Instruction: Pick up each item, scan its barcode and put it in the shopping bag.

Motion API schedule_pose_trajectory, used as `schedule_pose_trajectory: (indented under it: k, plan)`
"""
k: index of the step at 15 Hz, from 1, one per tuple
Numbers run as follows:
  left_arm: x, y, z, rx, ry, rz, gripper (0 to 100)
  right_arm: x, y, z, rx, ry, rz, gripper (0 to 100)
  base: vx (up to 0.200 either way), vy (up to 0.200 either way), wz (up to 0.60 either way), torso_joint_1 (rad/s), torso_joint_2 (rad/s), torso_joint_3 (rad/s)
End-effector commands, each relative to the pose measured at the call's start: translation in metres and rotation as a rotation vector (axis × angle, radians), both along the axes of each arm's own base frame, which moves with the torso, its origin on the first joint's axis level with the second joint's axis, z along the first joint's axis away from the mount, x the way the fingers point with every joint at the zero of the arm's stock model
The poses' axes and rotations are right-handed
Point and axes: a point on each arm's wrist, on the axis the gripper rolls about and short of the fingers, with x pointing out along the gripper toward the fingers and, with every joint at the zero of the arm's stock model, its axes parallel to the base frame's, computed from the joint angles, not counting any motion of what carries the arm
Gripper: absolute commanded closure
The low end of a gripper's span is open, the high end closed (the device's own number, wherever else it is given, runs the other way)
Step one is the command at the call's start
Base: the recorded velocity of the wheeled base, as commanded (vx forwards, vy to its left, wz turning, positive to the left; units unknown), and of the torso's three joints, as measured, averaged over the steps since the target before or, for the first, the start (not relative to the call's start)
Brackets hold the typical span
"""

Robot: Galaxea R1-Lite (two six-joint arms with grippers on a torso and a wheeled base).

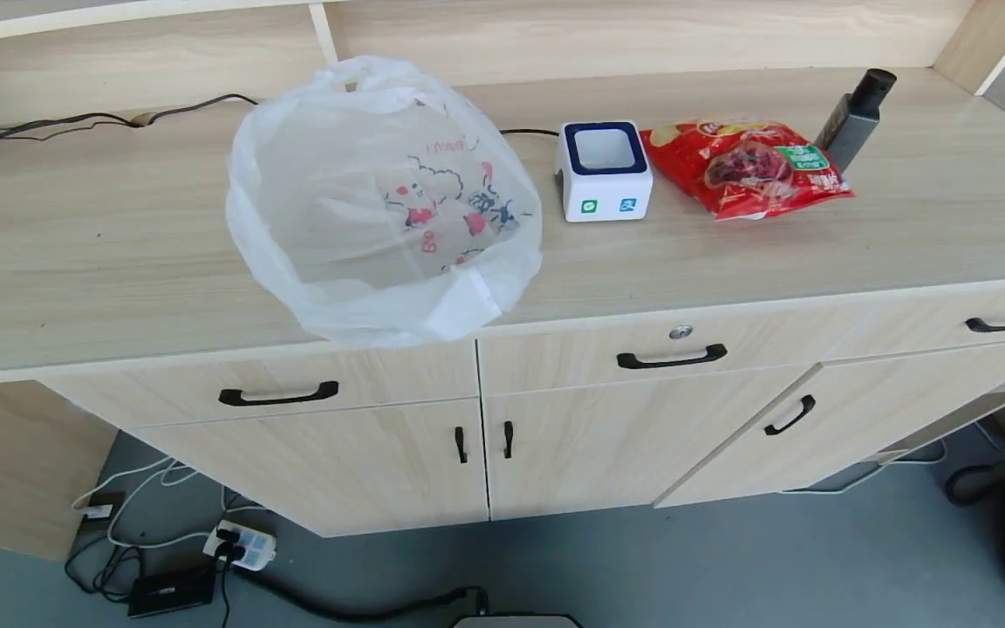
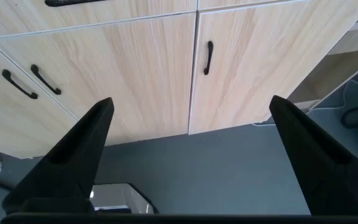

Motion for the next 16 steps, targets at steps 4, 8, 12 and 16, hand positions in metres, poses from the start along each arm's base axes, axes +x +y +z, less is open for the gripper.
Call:
schedule_pose_trajectory:
  k: [4, 8, 12, 16]
  plan:
    - [0.000, 0.000, 0.000, 0.000, -0.001, 0.000, 0, 0.000, 0.000, 0.000, 0.005, -0.001, 0.001, 0, 0.200, 0.000, 0.00, 0.005, 0.00, 0.002]
    - [0.000, 0.000, 0.000, 0.002, -0.001, 0.000, 0, 0.000, 0.000, 0.000, -0.001, 0.000, 0.001, 0, 0.200, 0.000, 0.00, 0.001, 0.00, 0.001]
    - [0.000, 0.000, 0.000, 0.002, -0.001, 0.000, 0, 0.000, 0.000, 0.000, -0.015, 0.001, 0.001, 0, 0.000, 0.000, 0.00, 0.000, 0.00, 0.000]
    - [0.000, 0.000, 0.001, 0.002, -0.003, 0.000, 0, 0.030, 0.003, 0.134, -0.005, -0.017, 0.139, 0, 0.000, 0.000, 0.00, 0.000, 0.00, 0.000]
